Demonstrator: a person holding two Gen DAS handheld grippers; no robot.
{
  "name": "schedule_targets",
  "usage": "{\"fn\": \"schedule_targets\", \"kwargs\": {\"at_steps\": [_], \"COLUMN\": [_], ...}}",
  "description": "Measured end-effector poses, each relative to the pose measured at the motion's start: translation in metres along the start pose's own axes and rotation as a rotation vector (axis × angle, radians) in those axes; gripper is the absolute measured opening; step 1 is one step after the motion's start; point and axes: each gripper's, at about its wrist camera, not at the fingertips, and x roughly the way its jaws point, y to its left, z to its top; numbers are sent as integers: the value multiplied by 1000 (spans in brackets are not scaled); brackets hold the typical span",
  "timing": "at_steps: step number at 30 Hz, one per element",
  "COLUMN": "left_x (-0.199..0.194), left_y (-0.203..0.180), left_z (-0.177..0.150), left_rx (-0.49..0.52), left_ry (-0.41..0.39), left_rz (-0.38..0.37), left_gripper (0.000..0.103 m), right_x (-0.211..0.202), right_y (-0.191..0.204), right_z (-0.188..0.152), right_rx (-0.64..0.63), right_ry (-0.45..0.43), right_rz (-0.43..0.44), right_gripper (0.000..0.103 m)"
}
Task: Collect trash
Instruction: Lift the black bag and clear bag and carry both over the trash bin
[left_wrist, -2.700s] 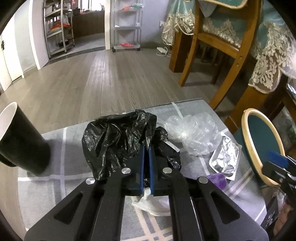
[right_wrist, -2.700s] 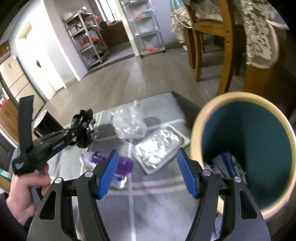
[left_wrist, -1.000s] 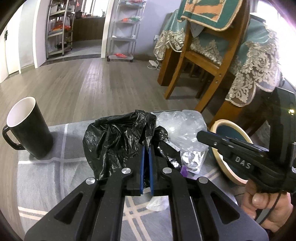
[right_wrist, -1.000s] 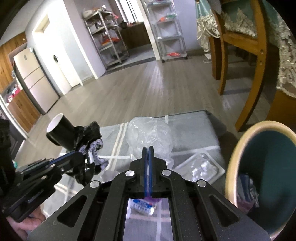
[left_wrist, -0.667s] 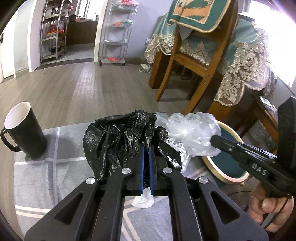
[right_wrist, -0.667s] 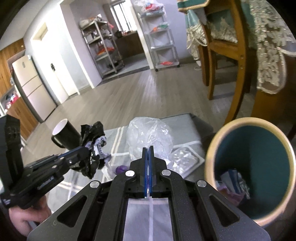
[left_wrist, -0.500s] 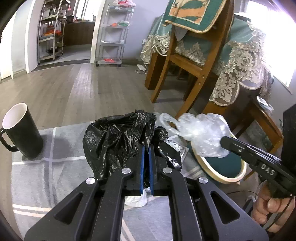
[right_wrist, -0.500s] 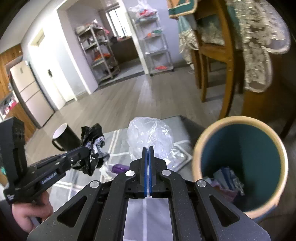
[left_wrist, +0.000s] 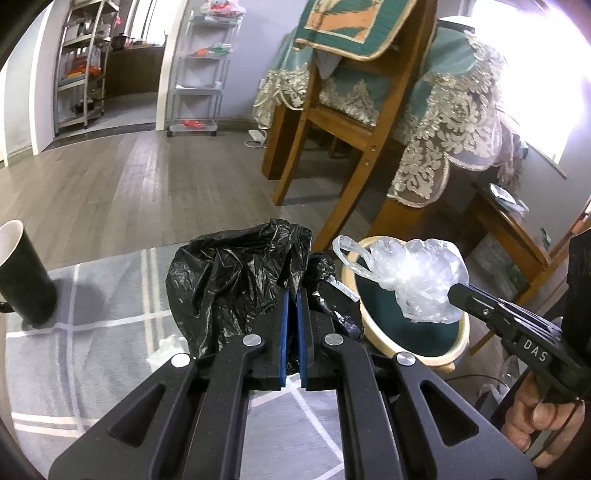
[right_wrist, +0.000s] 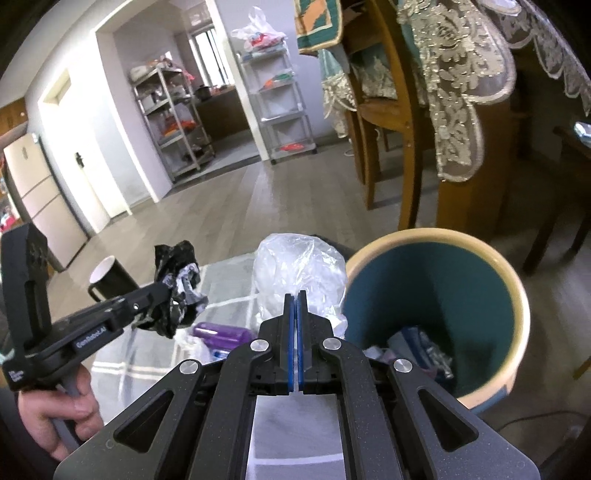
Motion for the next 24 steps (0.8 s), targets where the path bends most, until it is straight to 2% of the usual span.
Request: {"fn": "schedule_targets", "kwargs": {"at_steps": [12,24], "left_x": [25,45], "left_y": [-45,-87], "left_z": [-1,-2], "left_rx": [69,130], "left_ry": [40,68], "left_rz": [-54,-116], "left_gripper": [4,4], "right_x": [-11,-1], "right_y": [-36,-75], "right_z": [-2,-12], "right_rx": [12,76], "right_ry": [-19,68], "right_rz": [-87,-180], "right_gripper": [2,2]}}
